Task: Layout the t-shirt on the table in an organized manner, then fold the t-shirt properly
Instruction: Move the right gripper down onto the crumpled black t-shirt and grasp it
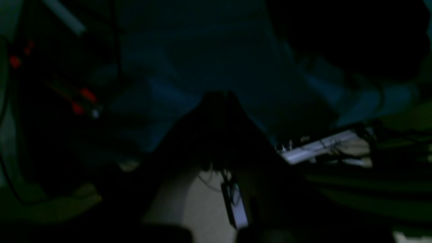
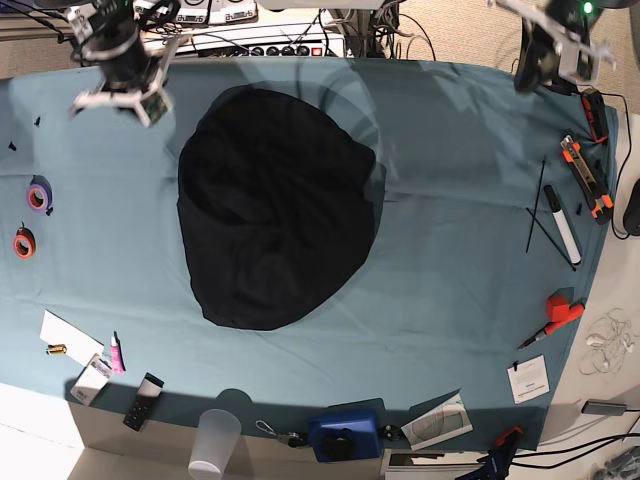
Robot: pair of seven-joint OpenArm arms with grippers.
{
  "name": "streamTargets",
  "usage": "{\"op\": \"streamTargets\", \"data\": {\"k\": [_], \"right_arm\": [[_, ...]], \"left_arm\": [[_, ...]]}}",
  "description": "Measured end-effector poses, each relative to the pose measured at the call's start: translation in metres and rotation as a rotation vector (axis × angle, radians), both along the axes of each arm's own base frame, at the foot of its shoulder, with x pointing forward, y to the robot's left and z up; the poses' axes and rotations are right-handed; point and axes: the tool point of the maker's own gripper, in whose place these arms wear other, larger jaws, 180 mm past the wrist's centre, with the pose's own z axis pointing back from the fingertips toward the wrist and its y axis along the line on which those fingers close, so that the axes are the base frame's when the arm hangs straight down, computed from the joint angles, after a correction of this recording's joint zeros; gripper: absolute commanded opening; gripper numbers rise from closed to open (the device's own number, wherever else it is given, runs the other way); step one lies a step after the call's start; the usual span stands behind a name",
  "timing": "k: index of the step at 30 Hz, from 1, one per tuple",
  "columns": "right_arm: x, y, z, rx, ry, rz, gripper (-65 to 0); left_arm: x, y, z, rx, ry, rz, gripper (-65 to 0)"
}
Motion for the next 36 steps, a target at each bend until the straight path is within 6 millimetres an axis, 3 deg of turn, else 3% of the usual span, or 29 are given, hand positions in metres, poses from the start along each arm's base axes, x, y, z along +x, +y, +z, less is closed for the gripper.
{"op": "streamTargets", "data": {"k": [2, 5, 8, 10, 14, 19, 24, 27, 31, 36], "right_arm": [[0.006, -0.002, 0.004, -0.017, -0.022, 0.004, -65.0], [0.012, -0.005, 0.008, -0.034, -0.042, -0.004, -64.8], [0.012, -0.006, 0.007, -0.039, -0.037, -0.007, -44.5], [0.012, -0.005, 0.007, -0.038, -0.037, -0.006, -37.0], [0.021, 0.002, 0.011, 0.021, -0.056, -0.005, -37.1], [0.038, 0.036, 0.015, 0.155, -0.037, 0.123, -37.1], [0.058, 0.039, 0.030, 0.145, -0.102, 0.155, -37.1], [0.059, 0.053, 0.024, 0.228, -0.064, 0.215, -37.1], [0.065, 0.043, 0.004, 0.238, -0.015, 0.202, -37.1], [0.076, 0.052, -0.002, 0.282, 0.002, 0.249, -37.1]], "left_arm": [[0.005, 0.000, 0.002, 0.000, -0.019, 0.000, -65.0], [0.010, 0.000, 0.005, 0.000, -0.038, 0.000, -49.0], [0.013, 0.000, 0.008, -0.004, -0.057, 0.001, -39.6], [0.015, 0.000, 0.010, -0.009, -0.072, 0.003, -38.8], [0.017, 0.000, 0.012, -0.010, -0.083, 0.003, -38.8], [0.017, 0.000, 0.012, -0.010, -0.083, 0.003, -38.8], [0.017, 0.000, 0.012, -0.010, -0.083, 0.003, -38.8], [0.018, -0.003, 0.017, -0.045, -0.100, 0.007, -38.8], [0.019, -0.004, 0.020, -0.069, -0.110, 0.010, -38.8], [0.019, -0.004, 0.020, -0.070, -0.112, 0.010, -38.8]]}}
